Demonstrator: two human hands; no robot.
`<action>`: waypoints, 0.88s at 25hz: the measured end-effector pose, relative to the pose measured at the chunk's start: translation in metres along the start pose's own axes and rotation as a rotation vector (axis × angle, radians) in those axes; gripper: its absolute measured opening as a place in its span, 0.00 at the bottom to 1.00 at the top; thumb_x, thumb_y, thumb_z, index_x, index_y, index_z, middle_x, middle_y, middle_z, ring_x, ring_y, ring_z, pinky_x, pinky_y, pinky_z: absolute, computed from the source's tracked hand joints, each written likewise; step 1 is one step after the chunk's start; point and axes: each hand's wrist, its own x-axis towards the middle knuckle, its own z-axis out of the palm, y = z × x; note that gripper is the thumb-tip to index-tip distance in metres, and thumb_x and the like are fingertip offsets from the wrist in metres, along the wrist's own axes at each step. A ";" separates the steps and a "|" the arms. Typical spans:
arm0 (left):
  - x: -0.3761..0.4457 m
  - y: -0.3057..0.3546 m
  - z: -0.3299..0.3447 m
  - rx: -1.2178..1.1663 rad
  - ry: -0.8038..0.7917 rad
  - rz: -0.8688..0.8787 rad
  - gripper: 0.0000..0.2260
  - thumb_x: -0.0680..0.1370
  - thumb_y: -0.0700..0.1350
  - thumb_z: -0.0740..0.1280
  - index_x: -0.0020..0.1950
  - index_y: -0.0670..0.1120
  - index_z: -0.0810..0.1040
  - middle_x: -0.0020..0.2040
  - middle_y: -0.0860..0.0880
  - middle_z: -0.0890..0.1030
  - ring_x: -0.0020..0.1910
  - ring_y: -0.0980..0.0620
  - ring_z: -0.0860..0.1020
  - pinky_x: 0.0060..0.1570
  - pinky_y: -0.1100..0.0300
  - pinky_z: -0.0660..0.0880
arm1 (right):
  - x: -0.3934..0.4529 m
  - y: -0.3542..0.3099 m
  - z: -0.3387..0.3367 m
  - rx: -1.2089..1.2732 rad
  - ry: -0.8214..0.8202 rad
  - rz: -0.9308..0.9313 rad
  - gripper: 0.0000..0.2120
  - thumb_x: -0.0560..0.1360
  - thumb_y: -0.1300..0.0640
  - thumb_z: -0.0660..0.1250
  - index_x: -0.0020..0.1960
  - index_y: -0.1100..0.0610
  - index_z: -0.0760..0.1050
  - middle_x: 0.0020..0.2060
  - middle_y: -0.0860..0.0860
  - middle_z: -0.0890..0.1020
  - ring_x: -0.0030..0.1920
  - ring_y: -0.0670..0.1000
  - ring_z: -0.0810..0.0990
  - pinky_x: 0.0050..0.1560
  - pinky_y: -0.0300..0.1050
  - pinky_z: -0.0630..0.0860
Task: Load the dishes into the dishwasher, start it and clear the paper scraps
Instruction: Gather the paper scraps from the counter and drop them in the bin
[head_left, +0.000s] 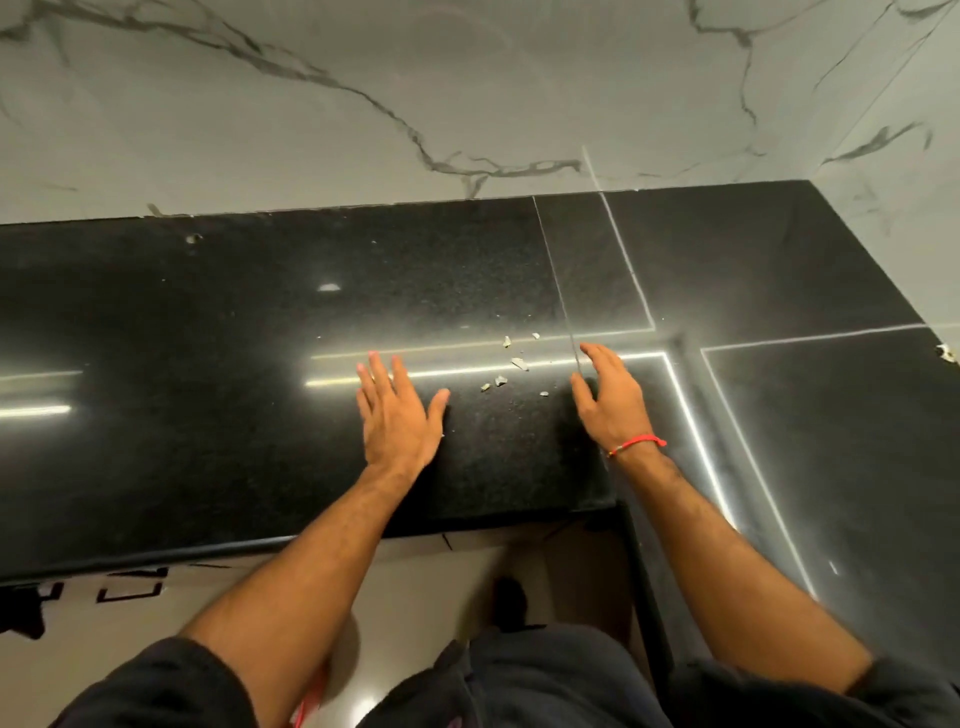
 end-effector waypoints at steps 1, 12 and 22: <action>0.002 0.003 0.006 0.025 -0.024 -0.035 0.36 0.82 0.61 0.56 0.81 0.38 0.54 0.82 0.36 0.48 0.81 0.38 0.45 0.78 0.41 0.47 | 0.005 0.009 0.008 -0.062 -0.057 0.046 0.27 0.80 0.56 0.65 0.75 0.65 0.63 0.75 0.60 0.66 0.76 0.57 0.62 0.75 0.43 0.55; 0.016 0.044 0.021 -0.197 -0.138 0.250 0.26 0.85 0.44 0.54 0.82 0.41 0.50 0.83 0.45 0.50 0.81 0.49 0.43 0.80 0.50 0.42 | 0.066 0.002 0.026 0.159 -0.111 -0.017 0.25 0.81 0.64 0.58 0.78 0.62 0.59 0.76 0.57 0.63 0.77 0.53 0.60 0.74 0.34 0.52; -0.026 0.025 0.006 -0.712 0.121 0.069 0.13 0.83 0.40 0.64 0.67 0.44 0.79 0.63 0.49 0.82 0.62 0.54 0.79 0.64 0.62 0.74 | 0.039 -0.016 0.055 0.044 -0.664 -0.428 0.26 0.83 0.51 0.51 0.77 0.60 0.61 0.76 0.51 0.63 0.77 0.45 0.56 0.77 0.36 0.45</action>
